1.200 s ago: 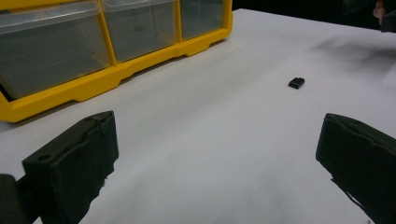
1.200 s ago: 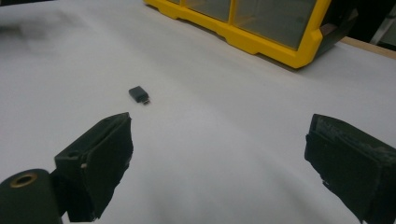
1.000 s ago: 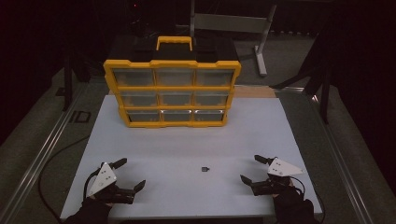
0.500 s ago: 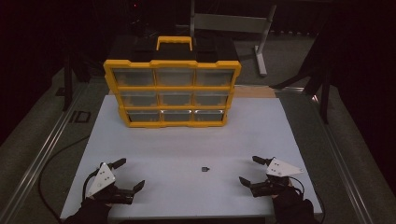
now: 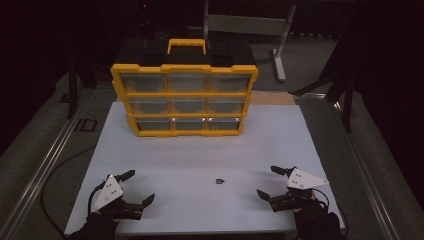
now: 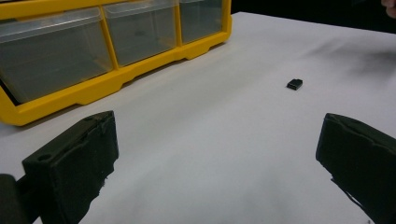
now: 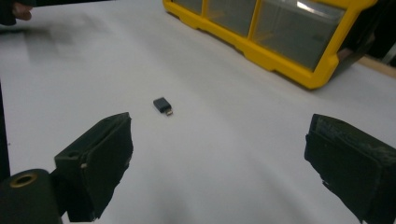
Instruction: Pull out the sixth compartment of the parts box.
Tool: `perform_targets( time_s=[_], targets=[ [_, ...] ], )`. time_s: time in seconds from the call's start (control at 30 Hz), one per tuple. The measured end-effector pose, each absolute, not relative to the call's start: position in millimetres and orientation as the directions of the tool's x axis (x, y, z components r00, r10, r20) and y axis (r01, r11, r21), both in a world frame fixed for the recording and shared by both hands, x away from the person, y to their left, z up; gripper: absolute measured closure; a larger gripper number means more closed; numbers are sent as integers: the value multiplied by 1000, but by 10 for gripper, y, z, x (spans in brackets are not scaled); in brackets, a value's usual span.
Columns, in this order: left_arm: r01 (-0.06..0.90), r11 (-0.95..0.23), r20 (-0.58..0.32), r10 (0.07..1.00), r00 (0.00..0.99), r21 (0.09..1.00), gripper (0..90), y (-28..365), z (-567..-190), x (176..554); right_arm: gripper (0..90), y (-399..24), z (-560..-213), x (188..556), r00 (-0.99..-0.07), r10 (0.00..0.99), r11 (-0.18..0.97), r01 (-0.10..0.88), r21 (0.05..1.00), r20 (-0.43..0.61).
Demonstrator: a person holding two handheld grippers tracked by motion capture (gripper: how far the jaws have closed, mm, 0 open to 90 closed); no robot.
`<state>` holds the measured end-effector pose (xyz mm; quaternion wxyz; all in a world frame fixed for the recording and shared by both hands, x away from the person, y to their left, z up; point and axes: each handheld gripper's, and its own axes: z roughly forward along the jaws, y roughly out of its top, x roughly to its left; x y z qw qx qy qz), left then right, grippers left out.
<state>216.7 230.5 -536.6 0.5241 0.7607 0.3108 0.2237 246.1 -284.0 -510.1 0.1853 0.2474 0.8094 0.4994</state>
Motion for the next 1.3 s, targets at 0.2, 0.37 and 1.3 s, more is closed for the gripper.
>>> perform_targets(
  time_s=[0.2,0.37,1.3],
  targets=[
    [238,-263,17,705,709,935,0,2302,-5367,2169,79,-2835,-4952,2475,-809,583,370,182,911,-75],
    [238,-264,19,705,709,935,0,2301,-5369,2169,79,-2829,-4814,2507,-805,585,368,154,917,-100],
    [234,-263,20,703,711,936,0,2302,-5371,2166,79,-2554,-4179,2730,-803,518,437,-48,898,-294]
  ],
)
